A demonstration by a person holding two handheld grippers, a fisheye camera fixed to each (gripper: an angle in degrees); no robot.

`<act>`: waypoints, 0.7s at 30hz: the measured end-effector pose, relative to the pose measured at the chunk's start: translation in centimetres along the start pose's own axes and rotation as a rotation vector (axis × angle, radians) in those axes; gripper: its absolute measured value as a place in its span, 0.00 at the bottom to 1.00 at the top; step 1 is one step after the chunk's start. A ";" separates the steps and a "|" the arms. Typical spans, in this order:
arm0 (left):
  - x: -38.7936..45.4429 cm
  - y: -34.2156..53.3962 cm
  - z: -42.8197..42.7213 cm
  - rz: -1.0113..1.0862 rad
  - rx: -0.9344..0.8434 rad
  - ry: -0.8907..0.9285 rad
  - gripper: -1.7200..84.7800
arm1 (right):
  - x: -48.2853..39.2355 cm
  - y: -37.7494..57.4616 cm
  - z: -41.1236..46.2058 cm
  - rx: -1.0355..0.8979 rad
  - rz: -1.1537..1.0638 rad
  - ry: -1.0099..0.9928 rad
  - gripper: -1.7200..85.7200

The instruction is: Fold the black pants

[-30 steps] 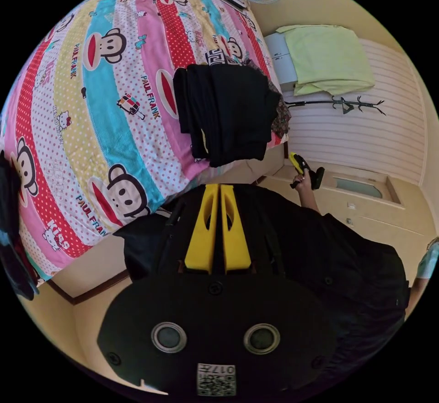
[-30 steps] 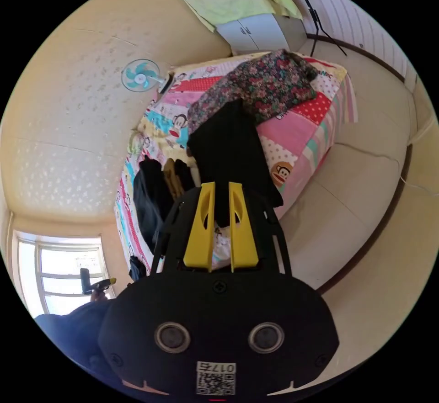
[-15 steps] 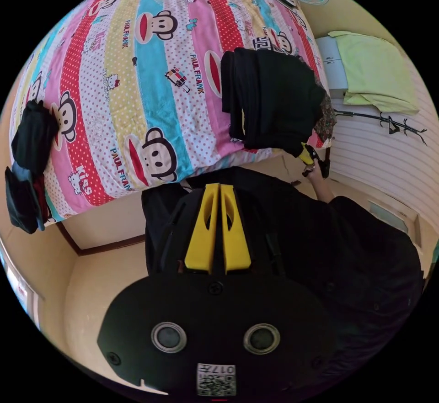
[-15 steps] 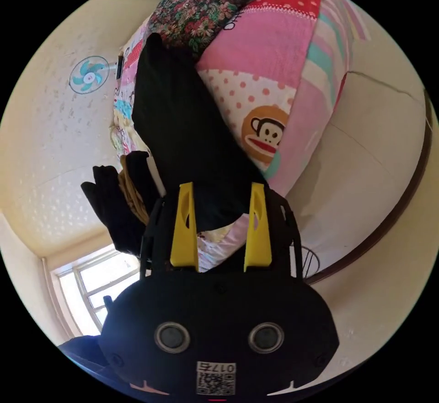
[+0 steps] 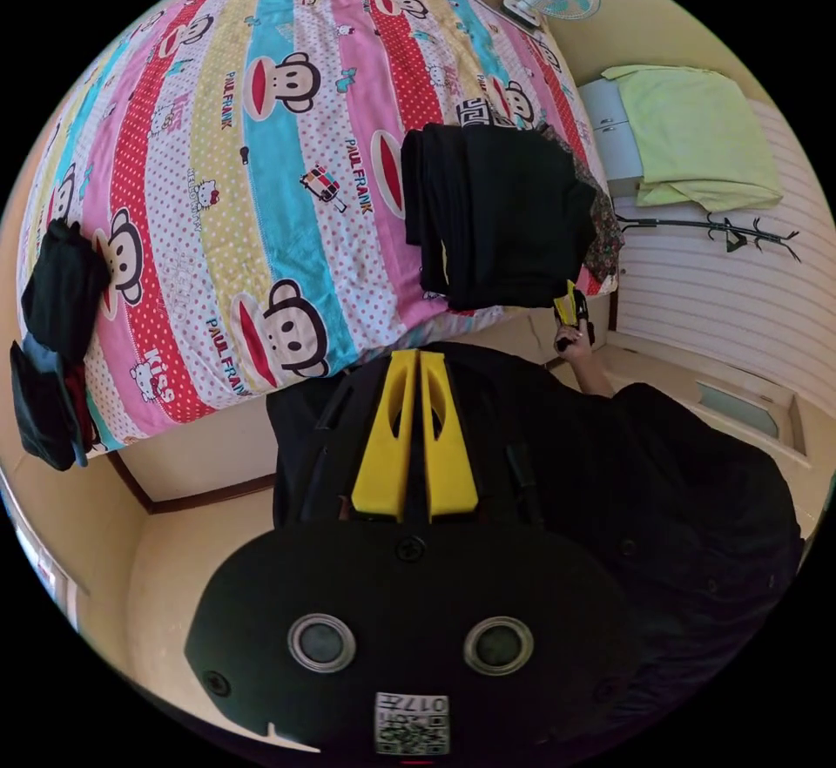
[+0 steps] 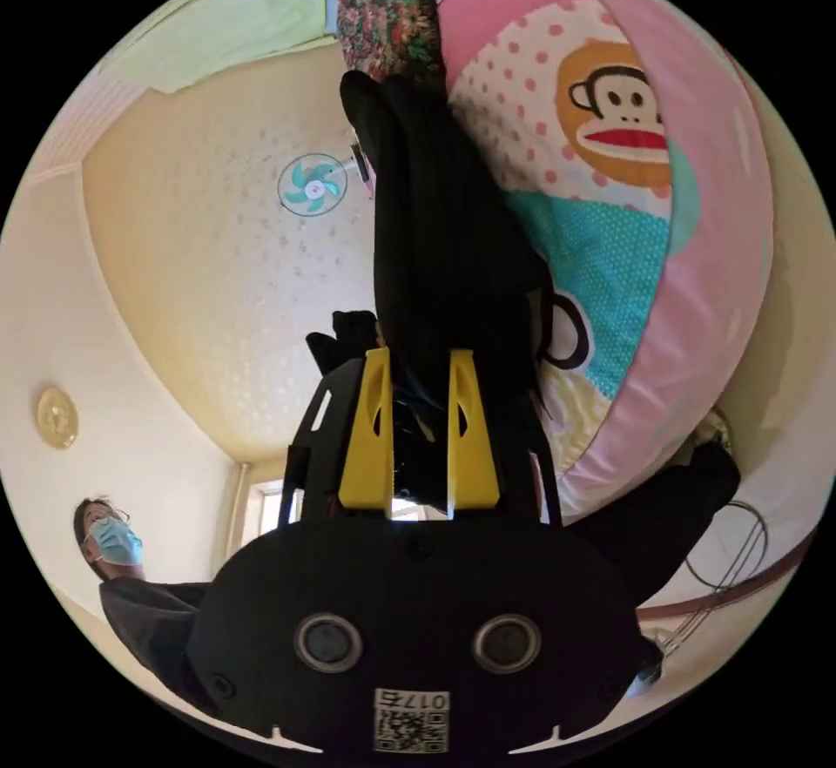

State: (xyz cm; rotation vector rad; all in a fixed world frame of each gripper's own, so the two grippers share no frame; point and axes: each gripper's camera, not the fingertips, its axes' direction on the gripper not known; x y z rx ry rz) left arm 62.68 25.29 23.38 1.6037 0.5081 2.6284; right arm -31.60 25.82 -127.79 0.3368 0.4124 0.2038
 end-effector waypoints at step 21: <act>-9.4 9.7 -7.5 -0.049 0.193 0.258 0.01 | -31.3 5.1 6.1 -0.223 -0.888 -0.821 0.03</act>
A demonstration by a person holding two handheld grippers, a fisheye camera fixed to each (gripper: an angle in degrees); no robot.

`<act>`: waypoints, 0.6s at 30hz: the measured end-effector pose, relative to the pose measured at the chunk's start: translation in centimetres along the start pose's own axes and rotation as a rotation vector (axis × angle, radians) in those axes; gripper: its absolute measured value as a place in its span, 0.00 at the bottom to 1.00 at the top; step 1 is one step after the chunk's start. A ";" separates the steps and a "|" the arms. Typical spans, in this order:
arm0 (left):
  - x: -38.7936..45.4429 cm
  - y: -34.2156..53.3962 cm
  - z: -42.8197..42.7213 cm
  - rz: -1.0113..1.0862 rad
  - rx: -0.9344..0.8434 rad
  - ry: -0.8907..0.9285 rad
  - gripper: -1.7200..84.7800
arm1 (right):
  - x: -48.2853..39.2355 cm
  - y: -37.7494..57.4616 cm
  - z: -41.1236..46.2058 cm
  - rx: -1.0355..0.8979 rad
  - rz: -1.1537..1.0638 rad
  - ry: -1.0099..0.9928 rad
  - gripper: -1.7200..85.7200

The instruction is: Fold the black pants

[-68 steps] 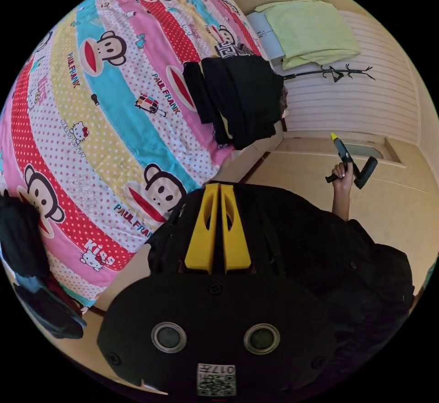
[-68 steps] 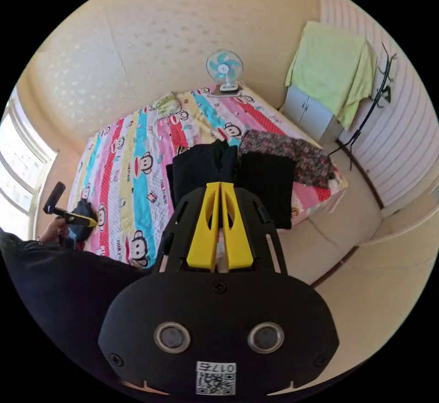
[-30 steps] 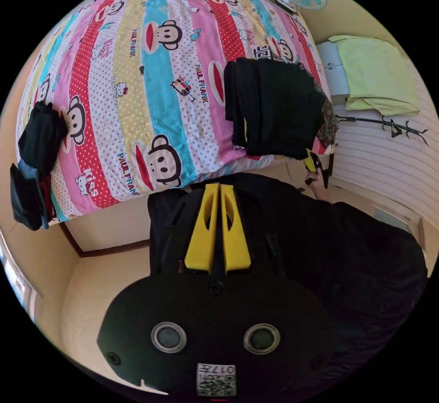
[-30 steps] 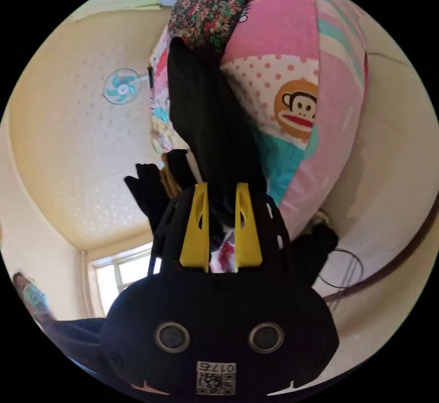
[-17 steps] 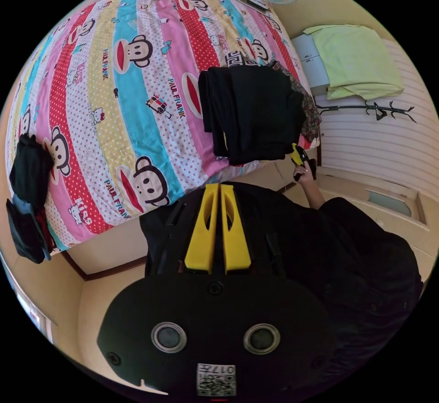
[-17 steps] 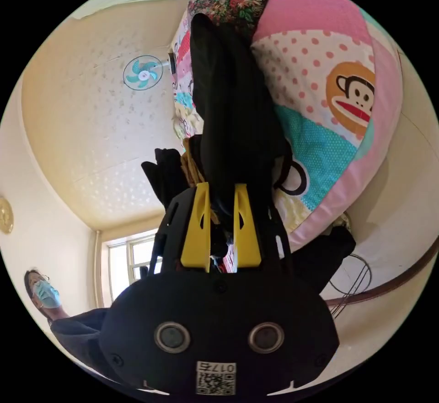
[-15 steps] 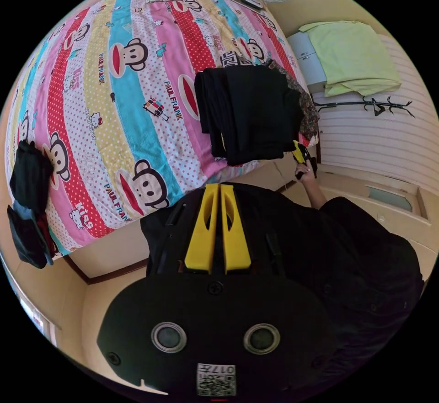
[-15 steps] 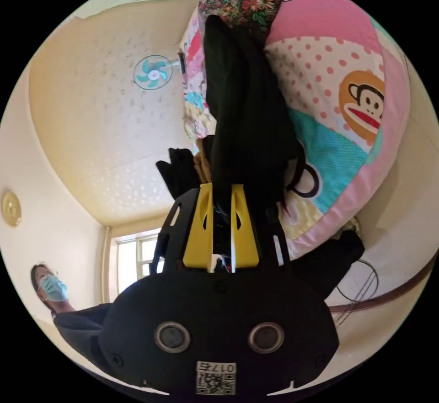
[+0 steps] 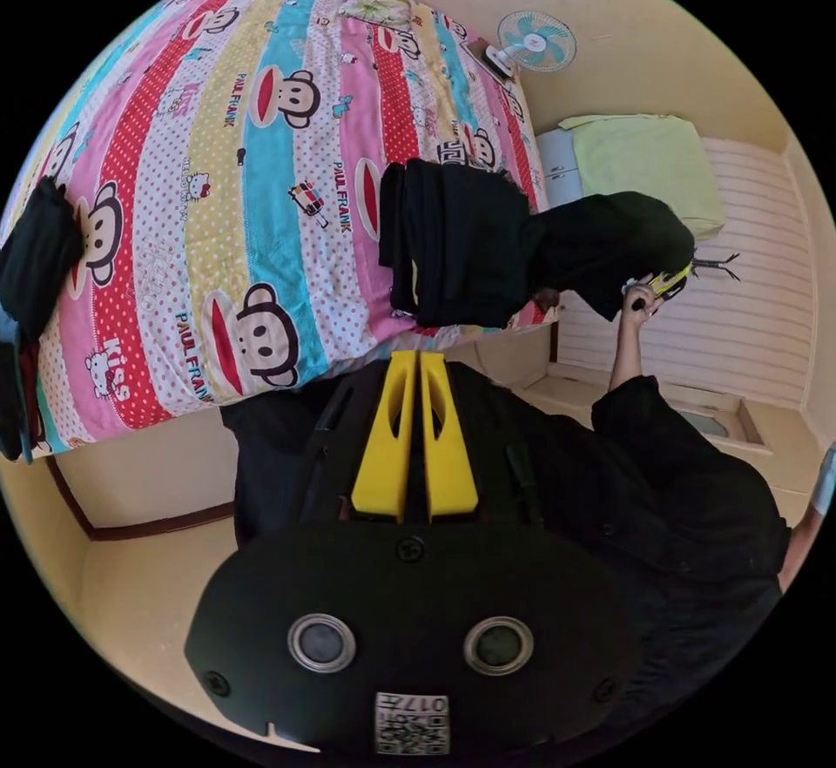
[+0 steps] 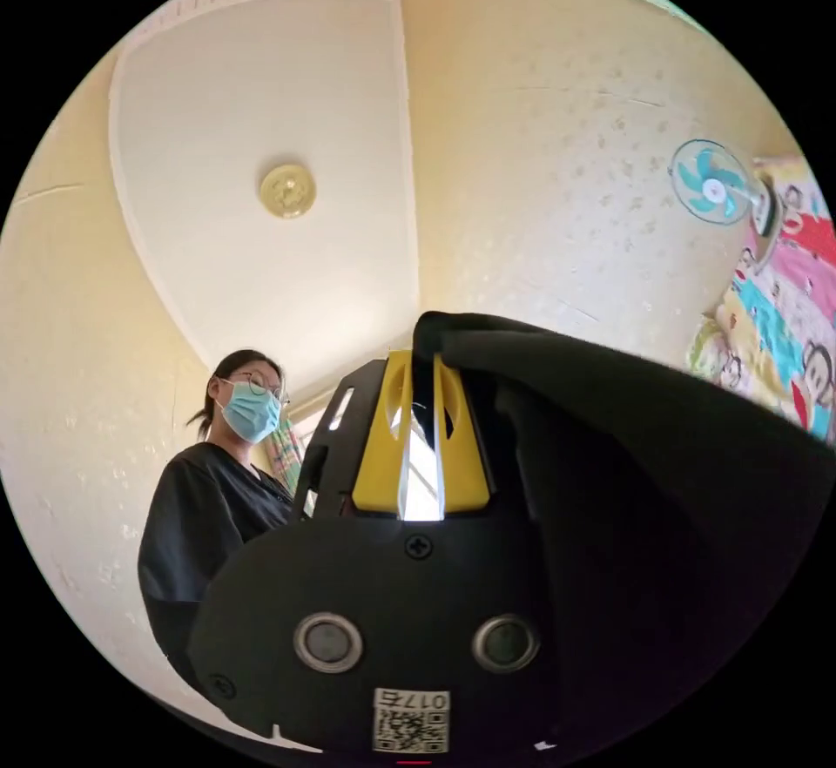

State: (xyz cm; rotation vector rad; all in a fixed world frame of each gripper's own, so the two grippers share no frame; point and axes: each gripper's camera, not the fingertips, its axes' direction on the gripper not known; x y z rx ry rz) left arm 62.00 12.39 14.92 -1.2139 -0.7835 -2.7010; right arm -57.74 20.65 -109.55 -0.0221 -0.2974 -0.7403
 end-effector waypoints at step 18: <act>-8.4 0.8 -23.2 0.192 0.243 0.863 0.17 | -12.7 9.8 52.3 -0.530 -0.402 -0.501 0.03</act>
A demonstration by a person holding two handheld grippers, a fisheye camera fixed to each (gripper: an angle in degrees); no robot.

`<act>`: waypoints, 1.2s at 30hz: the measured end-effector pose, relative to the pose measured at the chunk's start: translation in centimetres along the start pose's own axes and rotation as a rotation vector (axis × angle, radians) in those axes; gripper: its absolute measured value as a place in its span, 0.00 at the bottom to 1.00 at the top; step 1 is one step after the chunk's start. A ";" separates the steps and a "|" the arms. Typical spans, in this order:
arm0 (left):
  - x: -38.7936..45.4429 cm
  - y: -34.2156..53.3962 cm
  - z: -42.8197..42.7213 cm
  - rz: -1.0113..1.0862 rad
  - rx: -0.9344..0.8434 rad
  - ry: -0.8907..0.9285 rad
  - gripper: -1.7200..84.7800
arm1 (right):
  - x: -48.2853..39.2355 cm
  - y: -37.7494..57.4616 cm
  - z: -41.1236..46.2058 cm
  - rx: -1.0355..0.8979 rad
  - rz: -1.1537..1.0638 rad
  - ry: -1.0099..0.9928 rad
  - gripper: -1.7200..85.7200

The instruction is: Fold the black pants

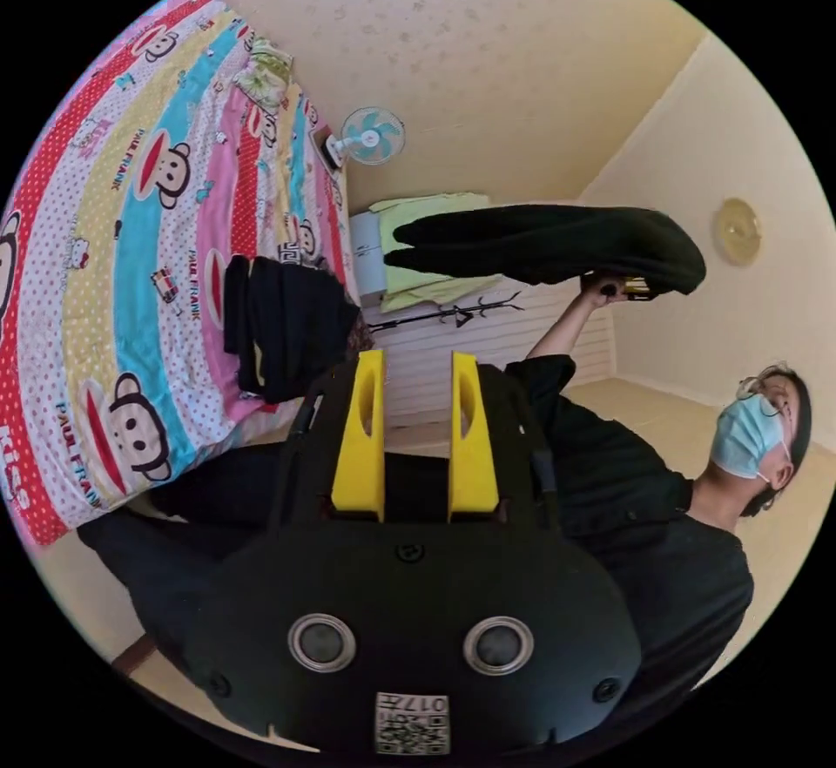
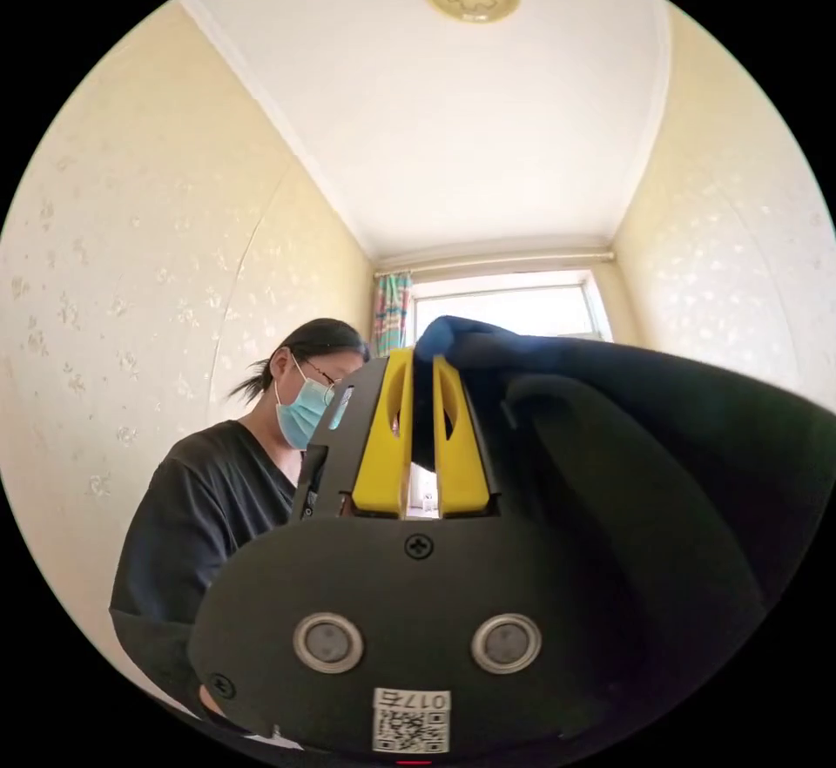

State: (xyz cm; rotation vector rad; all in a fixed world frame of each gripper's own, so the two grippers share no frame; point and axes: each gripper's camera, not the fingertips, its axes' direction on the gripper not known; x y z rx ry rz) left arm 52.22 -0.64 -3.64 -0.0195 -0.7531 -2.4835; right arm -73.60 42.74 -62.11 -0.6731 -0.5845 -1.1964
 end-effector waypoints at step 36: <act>24.3 4.3 -14.6 1.051 0.384 -0.046 0.02 | 29.9 74.4 38.5 -0.536 1.121 0.341 0.06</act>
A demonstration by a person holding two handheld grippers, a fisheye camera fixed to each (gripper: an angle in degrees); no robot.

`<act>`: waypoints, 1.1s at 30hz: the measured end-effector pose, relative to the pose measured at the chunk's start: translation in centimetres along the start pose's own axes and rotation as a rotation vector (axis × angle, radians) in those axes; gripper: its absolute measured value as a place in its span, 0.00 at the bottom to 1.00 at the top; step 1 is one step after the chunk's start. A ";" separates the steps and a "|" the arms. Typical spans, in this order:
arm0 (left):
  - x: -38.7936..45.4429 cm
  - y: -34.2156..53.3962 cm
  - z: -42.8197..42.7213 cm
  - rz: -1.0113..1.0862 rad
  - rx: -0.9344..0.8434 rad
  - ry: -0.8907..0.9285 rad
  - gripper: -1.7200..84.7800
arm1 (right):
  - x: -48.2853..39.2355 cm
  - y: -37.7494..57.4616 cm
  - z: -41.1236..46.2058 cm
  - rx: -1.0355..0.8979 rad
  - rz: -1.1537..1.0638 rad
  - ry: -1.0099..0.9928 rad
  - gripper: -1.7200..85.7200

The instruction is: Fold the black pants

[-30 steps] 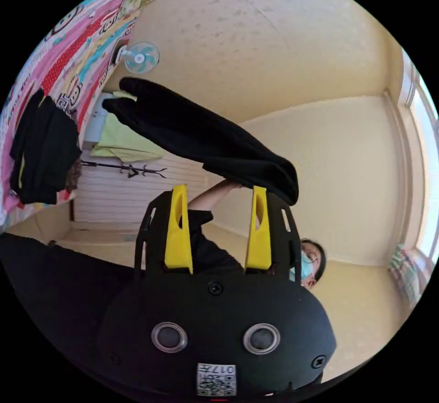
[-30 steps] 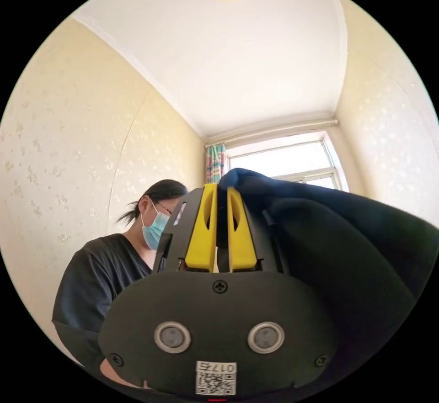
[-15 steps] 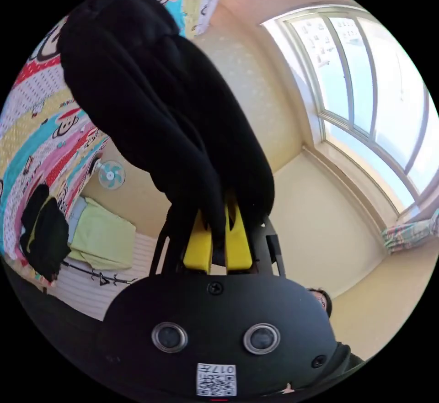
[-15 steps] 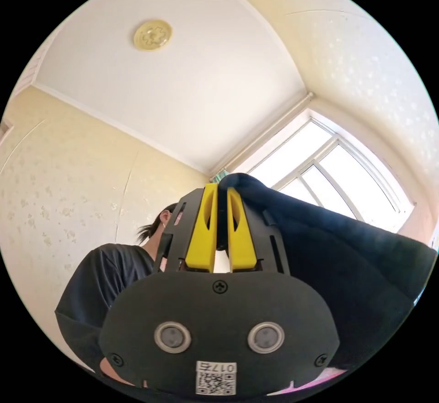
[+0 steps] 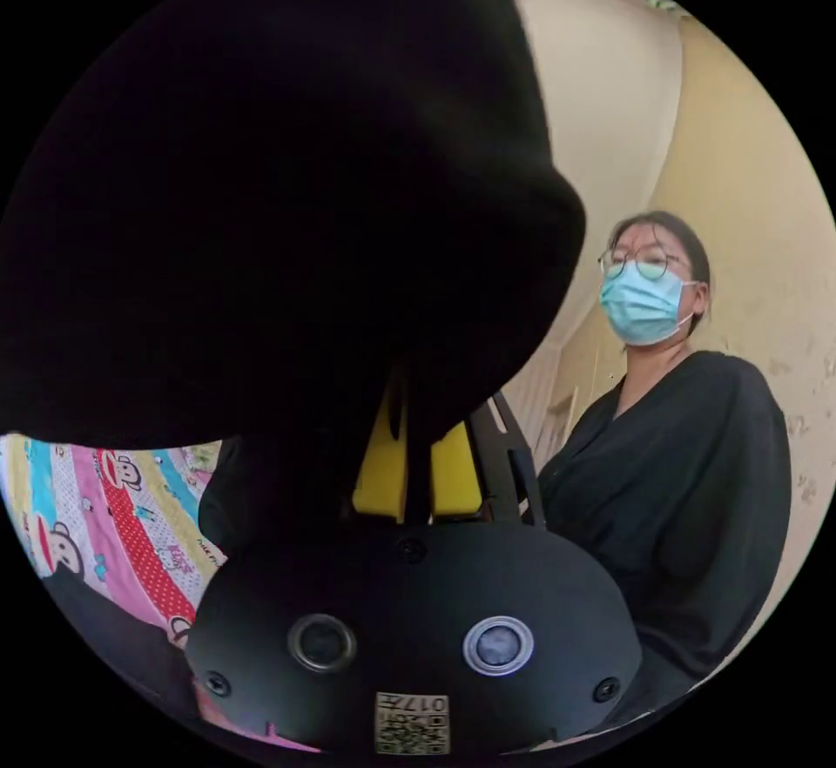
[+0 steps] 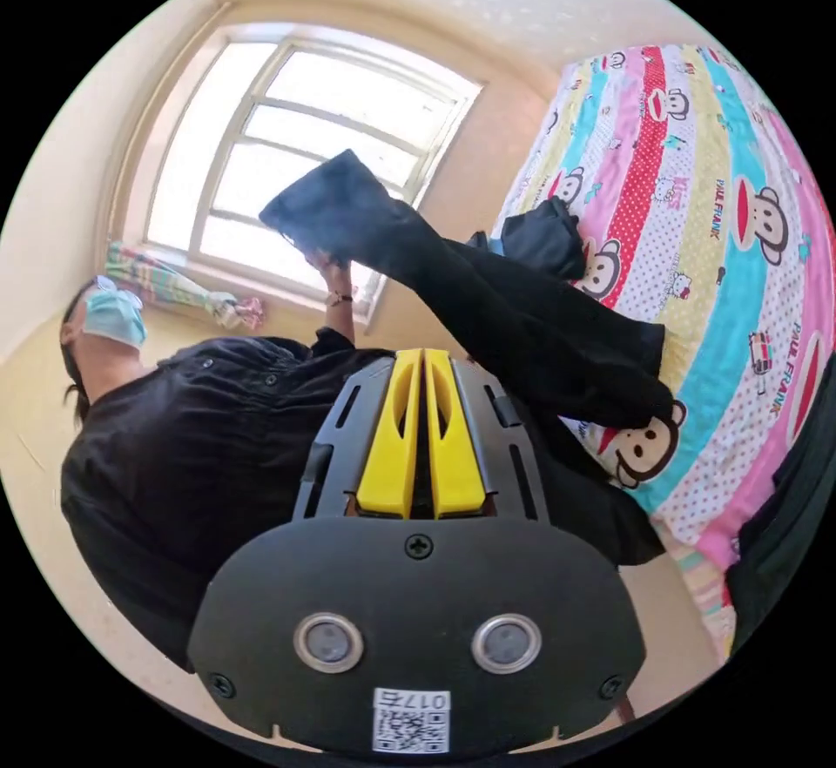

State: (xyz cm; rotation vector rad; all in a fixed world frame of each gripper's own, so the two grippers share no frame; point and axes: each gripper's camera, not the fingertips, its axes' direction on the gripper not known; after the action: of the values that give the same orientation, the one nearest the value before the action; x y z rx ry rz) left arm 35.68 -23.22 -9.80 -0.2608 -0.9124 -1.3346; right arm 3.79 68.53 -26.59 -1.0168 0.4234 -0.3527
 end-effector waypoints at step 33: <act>17.5 12.2 29.7 -0.126 -0.536 -0.007 0.05 | -11.1 -18.4 1.5 -0.014 -0.166 -0.027 0.06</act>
State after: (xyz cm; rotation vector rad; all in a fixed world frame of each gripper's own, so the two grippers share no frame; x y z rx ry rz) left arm 33.68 -13.47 25.45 -0.6277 -0.5676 -1.6829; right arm -6.67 66.01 -7.90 -1.0721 0.3187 -0.4848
